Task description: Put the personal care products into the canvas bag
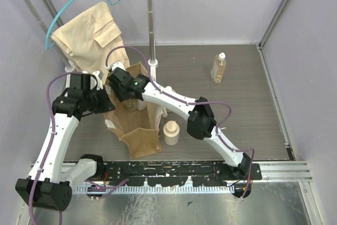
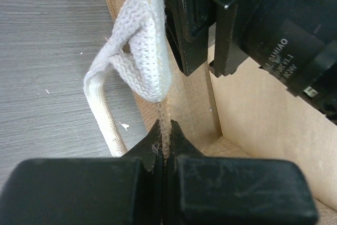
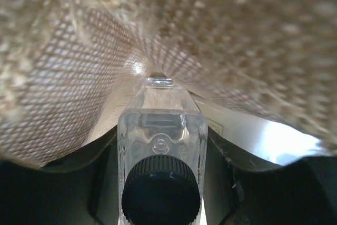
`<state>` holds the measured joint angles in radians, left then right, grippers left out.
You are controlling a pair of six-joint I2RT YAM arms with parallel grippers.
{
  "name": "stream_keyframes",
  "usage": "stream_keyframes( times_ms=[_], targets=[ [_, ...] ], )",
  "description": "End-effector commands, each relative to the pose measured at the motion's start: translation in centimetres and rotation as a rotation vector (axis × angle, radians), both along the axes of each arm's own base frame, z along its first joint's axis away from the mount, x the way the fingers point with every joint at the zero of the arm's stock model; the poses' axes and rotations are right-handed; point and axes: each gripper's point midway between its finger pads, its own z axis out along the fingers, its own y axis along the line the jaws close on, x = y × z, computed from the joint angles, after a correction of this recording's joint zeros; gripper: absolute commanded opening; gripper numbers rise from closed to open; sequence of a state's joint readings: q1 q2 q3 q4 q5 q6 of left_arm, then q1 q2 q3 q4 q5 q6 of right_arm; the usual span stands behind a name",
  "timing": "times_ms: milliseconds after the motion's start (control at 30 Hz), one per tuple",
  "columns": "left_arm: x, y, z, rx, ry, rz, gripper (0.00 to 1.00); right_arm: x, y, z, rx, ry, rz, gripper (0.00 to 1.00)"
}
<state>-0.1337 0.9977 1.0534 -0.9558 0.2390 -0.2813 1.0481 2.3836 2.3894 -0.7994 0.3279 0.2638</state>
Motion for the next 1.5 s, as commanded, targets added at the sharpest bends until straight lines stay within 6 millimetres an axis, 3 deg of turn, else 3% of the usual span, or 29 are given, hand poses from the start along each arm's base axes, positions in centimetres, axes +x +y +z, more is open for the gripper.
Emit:
stream_keyframes(
  times_ms=[0, 267, 400, 667, 833, 867, 1000, 1300, 1467],
  targets=[
    [-0.8, -0.1, 0.1, -0.002, 0.024, -0.013, 0.0, 2.2, 1.6, 6.3, 0.18, -0.123, -0.036, 0.2],
    [-0.6, -0.1, 0.0, -0.002, 0.029, -0.014, 0.0, 1.8, 1.2, 8.3, 0.205, -0.136, -0.022, 0.69],
    [-0.5, -0.1, -0.2, -0.001, 0.031, -0.013, 0.0, 1.3, 0.7, 10.3, 0.236, -0.146, -0.012, 0.86],
    [-0.4, -0.1, -0.3, 0.002, 0.034, -0.014, 0.0, -1.0, -0.2, 15.7, 0.32, -0.171, 0.034, 0.92],
    [-0.4, -0.1, -0.4, 0.005, 0.037, -0.015, 0.0, -2.5, -2.8, 19.5, 0.356, -0.204, 0.044, 0.95],
    [-0.4, -0.1, -0.4, 0.005, 0.036, -0.015, 0.0, -2.5, -4.1, 20.5, 0.357, -0.216, 0.027, 0.95],
    [-0.4, -0.1, -0.3, 0.005, 0.036, -0.017, 0.0, -0.5, -10.1, 21.0, 0.302, -0.218, -0.094, 0.96],
    [-0.4, -0.1, -0.3, 0.004, 0.035, -0.02, 0.0, 9.6, -30.2, 18.1, 0.077, -0.239, -0.509, 0.97],
    [-0.4, -0.2, -0.2, 0.002, 0.031, -0.021, 0.0, 12.3, -35.9, 17.0, -0.017, -0.244, -0.61, 0.99]
  ],
)
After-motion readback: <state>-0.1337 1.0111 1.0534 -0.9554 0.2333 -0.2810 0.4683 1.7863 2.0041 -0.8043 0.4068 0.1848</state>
